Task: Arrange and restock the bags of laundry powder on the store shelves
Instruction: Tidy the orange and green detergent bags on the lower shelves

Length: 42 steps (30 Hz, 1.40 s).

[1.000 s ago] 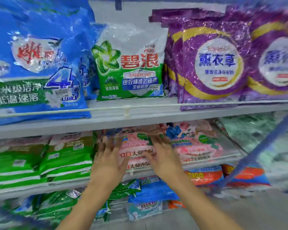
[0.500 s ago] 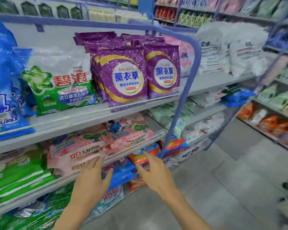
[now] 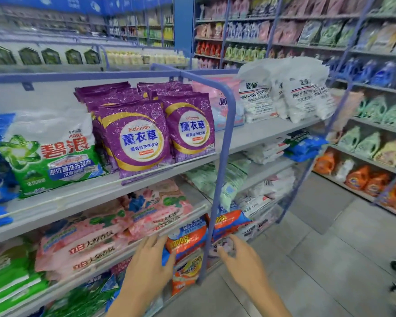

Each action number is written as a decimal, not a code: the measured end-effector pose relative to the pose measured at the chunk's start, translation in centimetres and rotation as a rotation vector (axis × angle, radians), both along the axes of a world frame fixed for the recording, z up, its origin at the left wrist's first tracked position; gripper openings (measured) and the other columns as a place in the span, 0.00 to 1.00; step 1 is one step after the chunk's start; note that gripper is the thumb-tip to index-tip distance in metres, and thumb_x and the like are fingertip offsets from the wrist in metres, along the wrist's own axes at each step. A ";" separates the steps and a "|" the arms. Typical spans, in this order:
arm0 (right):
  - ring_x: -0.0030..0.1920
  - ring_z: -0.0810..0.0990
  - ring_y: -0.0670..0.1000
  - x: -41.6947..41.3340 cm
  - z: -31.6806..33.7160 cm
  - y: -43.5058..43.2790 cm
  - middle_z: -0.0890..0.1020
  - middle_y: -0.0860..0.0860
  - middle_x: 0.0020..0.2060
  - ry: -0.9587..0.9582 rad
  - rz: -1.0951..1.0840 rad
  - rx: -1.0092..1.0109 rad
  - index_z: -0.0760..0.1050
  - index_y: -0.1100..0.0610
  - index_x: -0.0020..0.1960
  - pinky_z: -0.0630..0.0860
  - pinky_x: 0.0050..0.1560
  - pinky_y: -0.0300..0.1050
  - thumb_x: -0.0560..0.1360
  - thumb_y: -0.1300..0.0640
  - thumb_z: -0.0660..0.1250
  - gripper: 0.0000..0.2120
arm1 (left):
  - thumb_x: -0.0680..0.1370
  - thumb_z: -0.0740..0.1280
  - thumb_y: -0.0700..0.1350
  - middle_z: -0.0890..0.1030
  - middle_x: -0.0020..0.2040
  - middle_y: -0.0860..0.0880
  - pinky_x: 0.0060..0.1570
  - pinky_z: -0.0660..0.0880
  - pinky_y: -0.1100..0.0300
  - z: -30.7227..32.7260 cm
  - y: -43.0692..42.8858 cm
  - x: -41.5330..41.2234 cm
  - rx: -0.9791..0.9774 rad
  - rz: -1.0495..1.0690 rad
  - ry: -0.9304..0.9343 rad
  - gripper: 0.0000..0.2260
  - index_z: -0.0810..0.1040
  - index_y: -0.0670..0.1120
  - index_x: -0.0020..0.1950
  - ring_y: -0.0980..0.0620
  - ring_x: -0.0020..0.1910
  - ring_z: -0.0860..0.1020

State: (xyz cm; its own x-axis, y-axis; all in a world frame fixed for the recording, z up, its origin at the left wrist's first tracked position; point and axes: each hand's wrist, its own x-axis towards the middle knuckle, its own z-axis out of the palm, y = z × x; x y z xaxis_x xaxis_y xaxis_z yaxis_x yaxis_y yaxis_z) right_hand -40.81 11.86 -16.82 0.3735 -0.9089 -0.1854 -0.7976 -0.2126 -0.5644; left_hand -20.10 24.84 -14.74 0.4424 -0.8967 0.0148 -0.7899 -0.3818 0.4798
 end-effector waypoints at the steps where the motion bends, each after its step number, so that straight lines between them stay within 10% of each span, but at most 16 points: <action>1: 0.75 0.69 0.50 -0.5 0.2 -0.7 0.71 0.47 0.75 -0.013 0.006 -0.004 0.63 0.49 0.80 0.70 0.69 0.49 0.81 0.37 0.60 0.31 | 0.83 0.59 0.58 0.67 0.76 0.54 0.74 0.60 0.59 0.2 -0.6 -0.6 -0.012 0.004 -0.010 0.24 0.65 0.52 0.78 0.52 0.75 0.64; 27: 0.71 0.73 0.51 -12.4 0.0 -21.7 0.77 0.48 0.69 -0.134 0.104 0.062 0.69 0.53 0.75 0.70 0.66 0.45 0.82 0.41 0.63 0.26 | 0.83 0.61 0.56 0.71 0.75 0.53 0.73 0.66 0.55 -3.1 -22.9 -15.0 0.029 0.067 -0.010 0.25 0.68 0.49 0.78 0.51 0.74 0.67; 36: 0.50 0.70 0.40 -11.0 0.1 -30.4 0.81 0.47 0.61 -0.091 0.176 0.082 0.75 0.54 0.69 0.64 0.38 0.25 0.83 0.46 0.63 0.18 | 0.83 0.62 0.55 0.71 0.74 0.50 0.74 0.63 0.53 -4.1 -32.7 -15.2 0.023 0.087 -0.001 0.26 0.65 0.47 0.79 0.48 0.75 0.65; 42: 0.61 0.78 0.50 -10.9 -1.7 -36.3 0.80 0.52 0.64 -0.082 0.191 0.160 0.75 0.57 0.69 0.64 0.50 0.36 0.83 0.49 0.65 0.18 | 0.81 0.61 0.58 0.67 0.77 0.48 0.74 0.66 0.46 -6.7 -39.4 -15.4 0.168 0.113 0.029 0.30 0.59 0.49 0.81 0.44 0.77 0.63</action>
